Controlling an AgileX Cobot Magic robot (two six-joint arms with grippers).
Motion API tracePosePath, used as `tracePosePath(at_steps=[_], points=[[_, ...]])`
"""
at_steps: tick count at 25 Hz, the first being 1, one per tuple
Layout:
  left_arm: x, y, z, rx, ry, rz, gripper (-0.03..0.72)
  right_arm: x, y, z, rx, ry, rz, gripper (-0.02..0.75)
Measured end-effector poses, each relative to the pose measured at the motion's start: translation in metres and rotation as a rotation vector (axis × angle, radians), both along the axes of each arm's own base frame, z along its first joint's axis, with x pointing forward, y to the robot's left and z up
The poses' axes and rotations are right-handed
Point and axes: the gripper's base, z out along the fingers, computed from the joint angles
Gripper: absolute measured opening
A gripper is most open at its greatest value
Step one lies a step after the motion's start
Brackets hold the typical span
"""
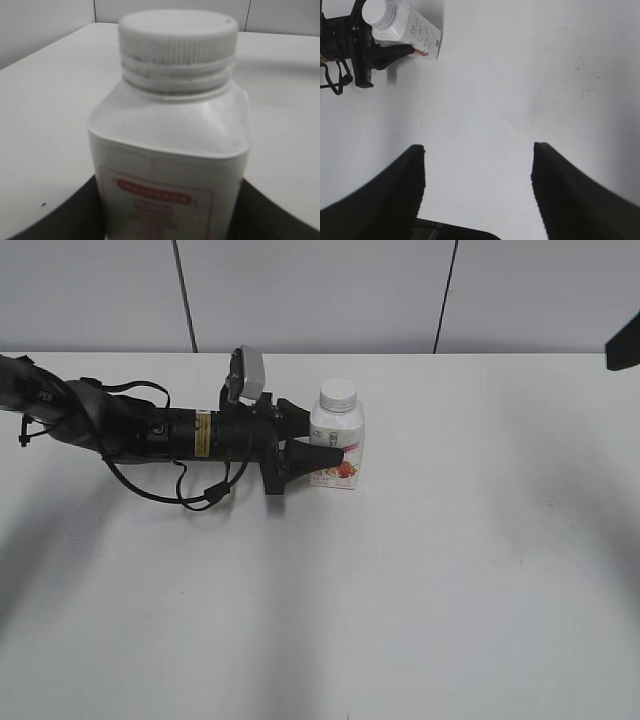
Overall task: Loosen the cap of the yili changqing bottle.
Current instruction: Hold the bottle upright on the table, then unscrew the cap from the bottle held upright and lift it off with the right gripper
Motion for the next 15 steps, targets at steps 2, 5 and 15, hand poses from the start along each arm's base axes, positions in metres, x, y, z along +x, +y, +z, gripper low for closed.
tracePosePath(at_steps=[2,5,15], points=[[0.0,0.0,0.0,-0.001,0.0,0.001,0.401,0.017,0.01,-0.001,-0.012,0.033,0.014,0.527],[0.0,0.0,0.0,0.0,0.0,0.002,0.401,0.045,0.032,-0.002,-0.024,0.081,0.041,0.527],[0.001,0.0,0.0,0.003,0.0,0.009,0.401,0.125,0.117,-0.02,0.011,0.234,0.103,0.527]])
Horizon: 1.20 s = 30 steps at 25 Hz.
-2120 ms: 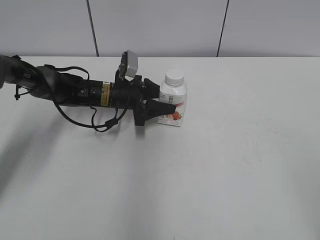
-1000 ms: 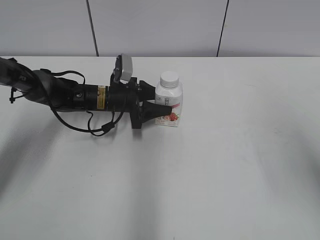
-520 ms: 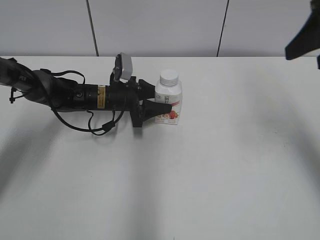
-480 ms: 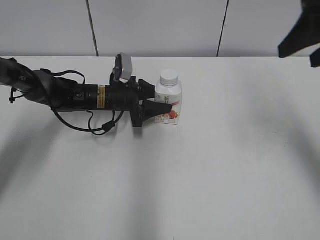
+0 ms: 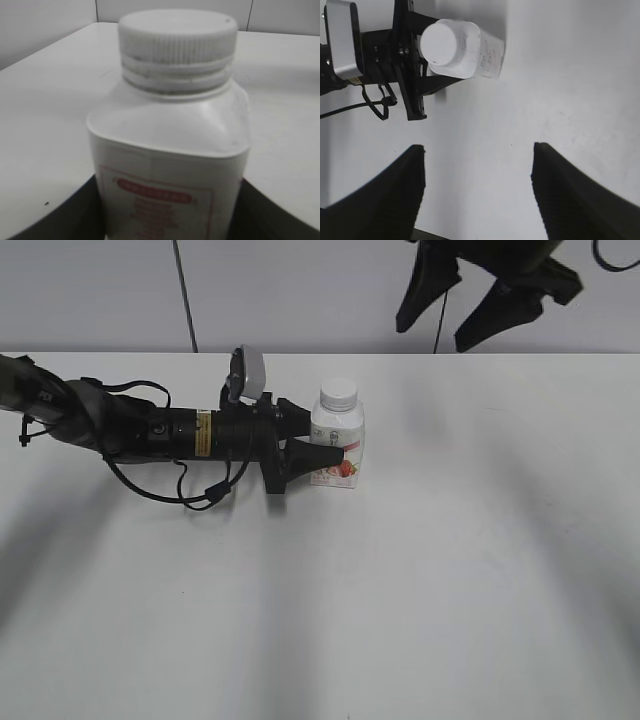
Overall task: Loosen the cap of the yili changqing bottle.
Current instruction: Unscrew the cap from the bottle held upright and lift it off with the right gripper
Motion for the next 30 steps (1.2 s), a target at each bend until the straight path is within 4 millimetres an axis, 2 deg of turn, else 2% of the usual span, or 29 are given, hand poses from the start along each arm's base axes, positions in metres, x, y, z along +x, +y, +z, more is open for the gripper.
tracePosePath(at_steps=[7,16,23,30], points=[[0.0,0.0,0.0,0.002,0.0,0.005,0.401,0.028,0.037,-0.024,-0.007,0.064,-0.006,0.527],[0.001,0.0,0.0,0.006,-0.002,0.008,0.401,0.05,0.073,-0.052,-0.029,0.067,0.005,0.527],[0.001,0.0,0.0,0.006,-0.002,0.008,0.401,0.064,0.082,-0.069,-0.063,0.038,-0.002,0.527],[0.001,0.0,0.0,0.007,-0.002,0.008,0.401,0.068,0.081,-0.073,-0.09,0.016,-0.011,0.527]])
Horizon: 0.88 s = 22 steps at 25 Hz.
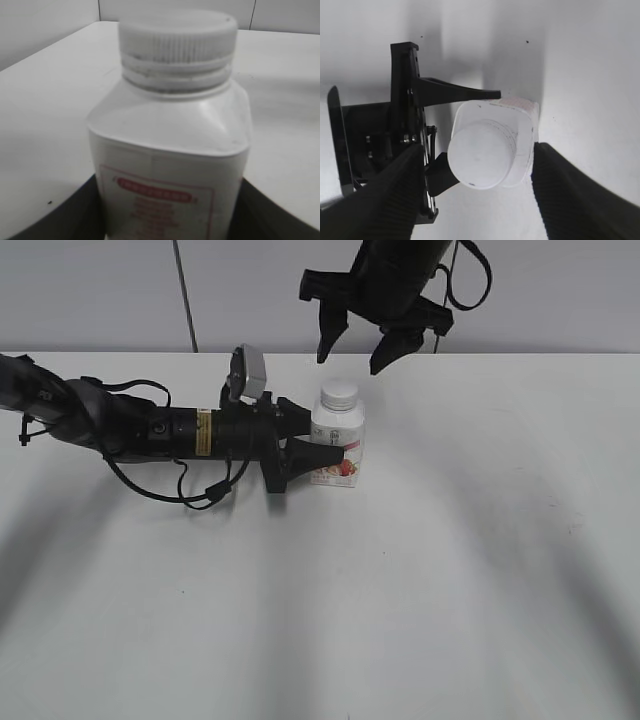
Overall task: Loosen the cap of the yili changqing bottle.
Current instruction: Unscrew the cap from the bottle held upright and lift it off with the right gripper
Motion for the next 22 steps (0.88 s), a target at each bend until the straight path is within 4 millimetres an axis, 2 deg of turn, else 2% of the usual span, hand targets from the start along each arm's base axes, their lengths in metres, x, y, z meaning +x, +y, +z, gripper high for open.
tracePosePath(at_steps=[13,20,22], points=[[-0.001,-0.005,0.0,0.002,-0.002,0.002,0.401,0.001,0.004,0.0,-0.008,-0.032,0.004,0.527],[-0.001,-0.006,0.0,0.002,-0.003,0.002,0.401,0.004,0.005,-0.025,-0.038,0.029,0.008,0.527],[-0.001,-0.006,0.0,0.002,-0.003,0.002,0.401,0.004,0.005,-0.027,-0.043,0.038,0.01,0.524]])
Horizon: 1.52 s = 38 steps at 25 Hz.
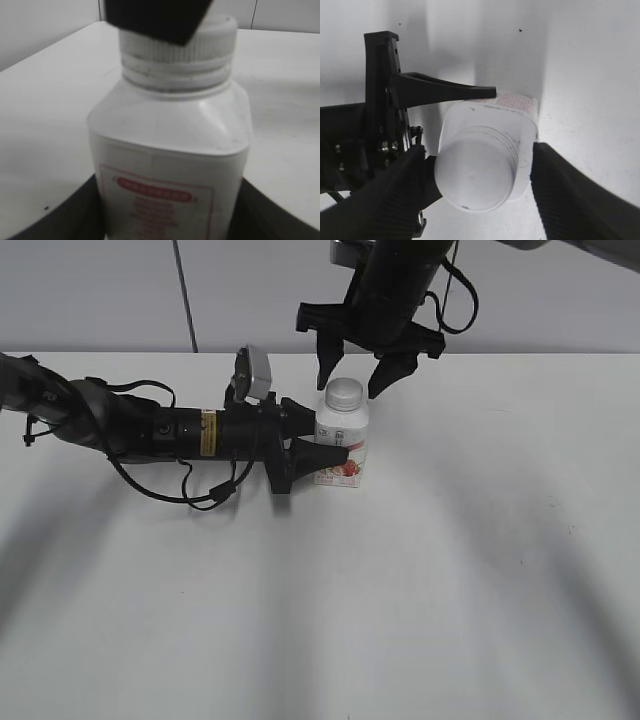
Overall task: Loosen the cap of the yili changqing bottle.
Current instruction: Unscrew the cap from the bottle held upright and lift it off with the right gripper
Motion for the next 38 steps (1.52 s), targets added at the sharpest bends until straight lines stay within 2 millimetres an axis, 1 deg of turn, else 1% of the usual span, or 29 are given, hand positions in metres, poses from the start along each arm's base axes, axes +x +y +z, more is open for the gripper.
tracePosePath(at_steps=[6,13,17,21,25,28,33,38], points=[[0.0002,0.0001,-0.0002,0.004,-0.001,0.002,0.401,-0.0016,-0.0004,-0.0009,-0.006,0.019,0.003,0.452],[0.0002,0.0,-0.0002,0.004,-0.001,0.002,0.401,-0.0021,0.0002,-0.0036,-0.005,0.036,0.004,0.433],[0.0001,-0.0004,-0.0003,0.005,-0.001,0.002,0.401,-0.0021,0.0004,-0.0041,-0.005,0.036,0.011,0.398],[0.0001,-0.0004,-0.0003,0.005,-0.001,0.002,0.401,-0.0022,0.0005,-0.0041,-0.011,0.023,0.051,0.398],[0.0001,-0.0004,-0.0003,0.005,-0.001,0.002,0.401,-0.0024,0.001,-0.0039,-0.029,-0.023,0.193,0.398],[0.0,-0.0004,-0.0003,0.006,-0.001,0.001,0.401,-0.0028,0.0013,-0.0039,-0.053,-0.075,0.356,0.396],[-0.0001,-0.0004,-0.0004,0.007,-0.001,0.0,0.401,-0.0032,0.0014,-0.0034,-0.105,-0.182,0.676,0.395],[-0.0001,-0.0004,-0.0004,0.007,-0.002,0.0,0.401,-0.0031,0.0014,-0.0031,-0.146,-0.267,0.916,0.394]])
